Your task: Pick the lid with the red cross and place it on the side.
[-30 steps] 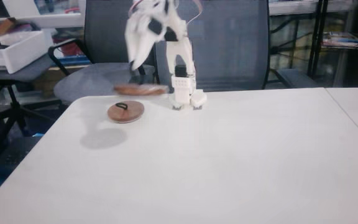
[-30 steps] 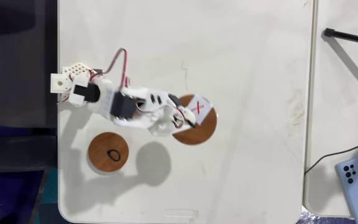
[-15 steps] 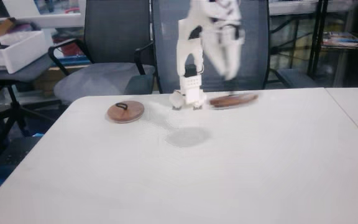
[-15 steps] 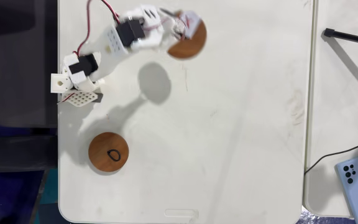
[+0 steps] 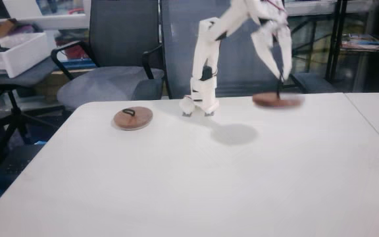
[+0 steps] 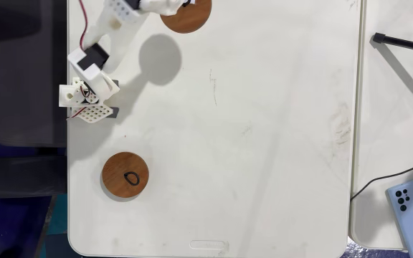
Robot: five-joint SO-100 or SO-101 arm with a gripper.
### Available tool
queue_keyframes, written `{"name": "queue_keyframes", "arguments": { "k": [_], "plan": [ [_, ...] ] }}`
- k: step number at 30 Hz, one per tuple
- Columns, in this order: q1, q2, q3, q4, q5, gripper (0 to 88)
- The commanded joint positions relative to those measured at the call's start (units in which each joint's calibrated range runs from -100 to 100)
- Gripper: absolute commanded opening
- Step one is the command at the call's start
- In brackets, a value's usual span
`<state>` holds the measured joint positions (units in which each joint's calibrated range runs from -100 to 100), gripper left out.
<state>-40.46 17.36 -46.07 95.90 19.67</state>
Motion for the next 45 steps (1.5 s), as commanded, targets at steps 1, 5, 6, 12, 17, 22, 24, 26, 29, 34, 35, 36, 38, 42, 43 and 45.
{"name": "queue_keyframes", "arguments": {
  "k": [1,5,6,12,17,22,24,26,29,34,35,36,38,42,43,45],
  "plan": [
    [-0.3,1.6,-1.0,-6.1,-0.2,0.0],
    [-1.7,4.5,-1.0,-9.9,-0.2,0.0],
    [-2.7,5.3,-1.0,-10.2,-0.3,0.0],
    [-4.0,10.9,-1.8,-11.3,-1.5,0.0],
    [-4.0,15.8,-7.7,-16.7,-1.5,0.0],
    [-4.0,20.1,-11.2,-16.8,-1.5,0.0],
    [-4.0,21.2,-11.2,-16.8,-1.5,0.0],
    [-4.0,22.1,-11.3,-17.2,-1.5,0.0],
    [-4.0,23.2,-11.3,-17.4,-1.5,0.0],
    [-4.0,25.5,-11.3,-17.4,-1.5,0.0],
    [-4.0,25.6,-11.3,-17.4,-1.5,0.0],
    [-4.0,25.6,-11.3,-17.4,-1.5,0.0],
    [-4.0,26.0,-11.3,-17.4,-1.5,0.4],
    [-4.0,28.5,-11.3,-17.5,-1.5,0.7],
    [-4.0,29.4,-11.3,-17.5,-1.5,0.7],
    [-3.6,32.2,-11.3,-17.5,-1.5,0.6]
  ]
}}
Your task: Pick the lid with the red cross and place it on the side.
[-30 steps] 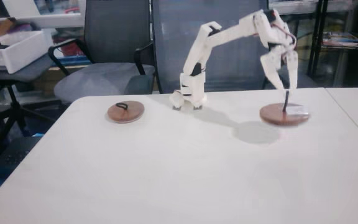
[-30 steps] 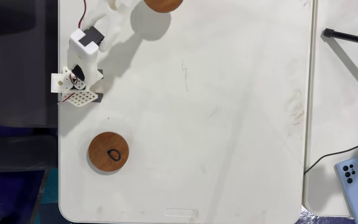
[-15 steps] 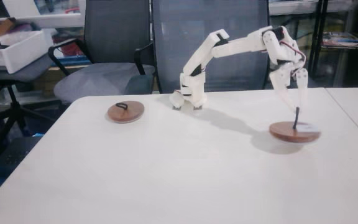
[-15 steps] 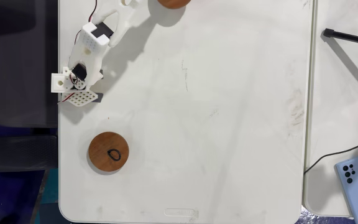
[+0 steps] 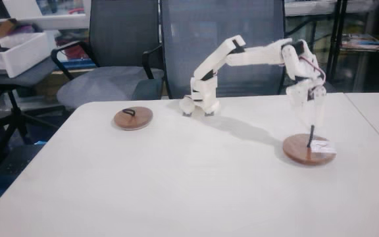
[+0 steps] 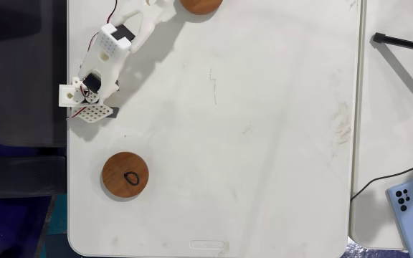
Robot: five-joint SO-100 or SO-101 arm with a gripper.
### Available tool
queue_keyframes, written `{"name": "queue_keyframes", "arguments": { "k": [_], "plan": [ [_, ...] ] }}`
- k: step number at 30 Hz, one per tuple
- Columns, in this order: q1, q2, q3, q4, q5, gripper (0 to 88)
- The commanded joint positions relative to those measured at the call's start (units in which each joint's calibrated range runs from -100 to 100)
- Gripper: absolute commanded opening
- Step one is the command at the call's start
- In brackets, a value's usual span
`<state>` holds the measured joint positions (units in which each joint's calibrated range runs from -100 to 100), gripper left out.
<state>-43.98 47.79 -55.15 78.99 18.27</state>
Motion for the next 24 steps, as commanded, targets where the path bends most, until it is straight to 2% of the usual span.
{"name": "queue_keyframes", "arguments": {
  "k": [1,17,24],
  "plan": [
    [-0.1,3.1,-2.2,-0.6,-0.1,0.4],
    [0.1,4.7,-2.2,-0.6,0.0,1.2],
    [0.0,4.6,-2.2,-0.5,-0.1,14.2]
  ]
}}
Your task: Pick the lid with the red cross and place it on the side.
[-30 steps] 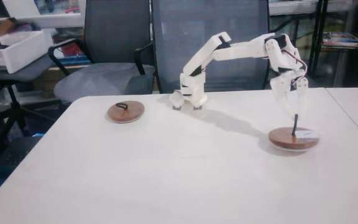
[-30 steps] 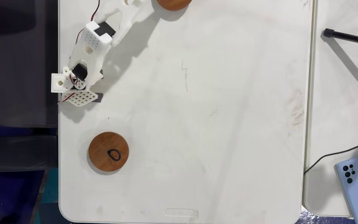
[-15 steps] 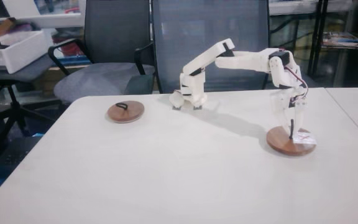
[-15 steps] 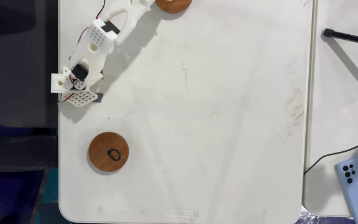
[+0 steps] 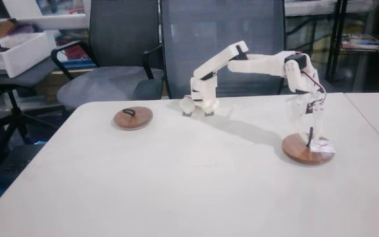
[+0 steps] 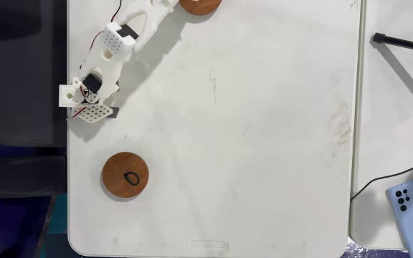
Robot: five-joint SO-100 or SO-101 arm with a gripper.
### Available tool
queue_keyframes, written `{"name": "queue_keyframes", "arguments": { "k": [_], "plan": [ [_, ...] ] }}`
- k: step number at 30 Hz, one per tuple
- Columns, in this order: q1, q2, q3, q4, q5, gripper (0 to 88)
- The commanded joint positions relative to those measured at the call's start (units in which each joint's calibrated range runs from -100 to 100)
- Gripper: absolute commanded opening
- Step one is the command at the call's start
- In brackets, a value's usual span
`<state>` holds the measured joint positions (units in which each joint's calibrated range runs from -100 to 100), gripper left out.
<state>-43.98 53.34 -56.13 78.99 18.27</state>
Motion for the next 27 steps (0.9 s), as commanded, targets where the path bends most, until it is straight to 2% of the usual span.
{"name": "queue_keyframes", "arguments": {
  "k": [1,4,16,27],
  "plan": [
    [-0.1,-1.0,-1.3,-0.5,-0.1,15.9],
    [-0.4,-1.0,-1.3,-0.5,-0.1,18.7],
    [1.7,-1.9,-0.4,0.8,0.1,18.6],
    [1.9,-8.6,-0.3,9.7,-0.1,18.4]
  ]
}}
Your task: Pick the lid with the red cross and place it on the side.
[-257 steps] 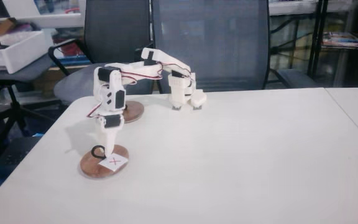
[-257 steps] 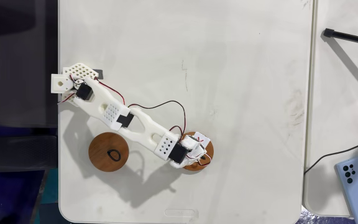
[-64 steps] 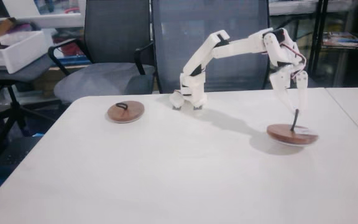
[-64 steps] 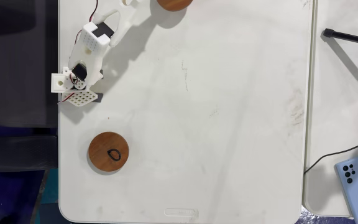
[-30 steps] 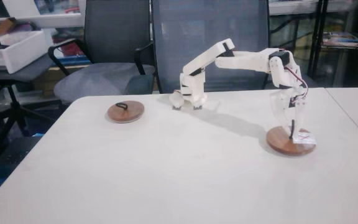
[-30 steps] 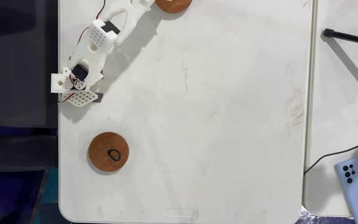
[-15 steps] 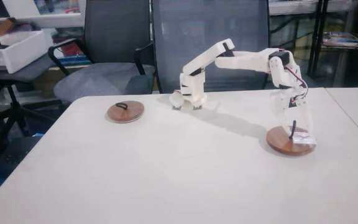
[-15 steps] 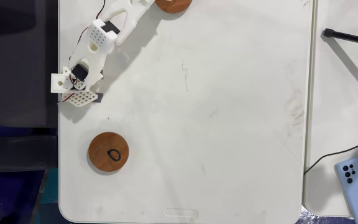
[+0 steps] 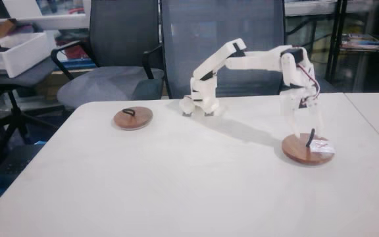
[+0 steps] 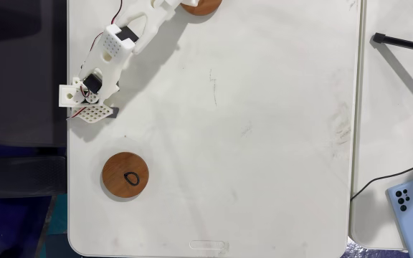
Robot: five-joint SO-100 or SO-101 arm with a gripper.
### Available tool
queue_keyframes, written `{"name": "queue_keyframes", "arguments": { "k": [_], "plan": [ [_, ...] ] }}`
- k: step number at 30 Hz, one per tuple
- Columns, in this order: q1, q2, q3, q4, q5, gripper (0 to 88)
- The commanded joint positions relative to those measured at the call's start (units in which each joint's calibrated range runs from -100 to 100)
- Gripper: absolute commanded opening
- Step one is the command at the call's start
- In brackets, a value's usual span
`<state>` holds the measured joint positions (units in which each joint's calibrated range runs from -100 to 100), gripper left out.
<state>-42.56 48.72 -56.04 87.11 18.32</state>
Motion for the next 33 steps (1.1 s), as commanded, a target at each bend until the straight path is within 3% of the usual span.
{"name": "queue_keyframes", "arguments": {
  "k": [1,10,22,33],
  "plan": [
    [0.5,-4.2,-0.4,2.1,-0.1,18.4],
    [0.5,-5.7,-0.3,12.2,-0.2,18.3],
    [0.3,-4.6,-0.3,12.5,-6.7,18.2],
    [0.9,-9.9,-0.2,12.5,-6.9,18.2]
  ]
}}
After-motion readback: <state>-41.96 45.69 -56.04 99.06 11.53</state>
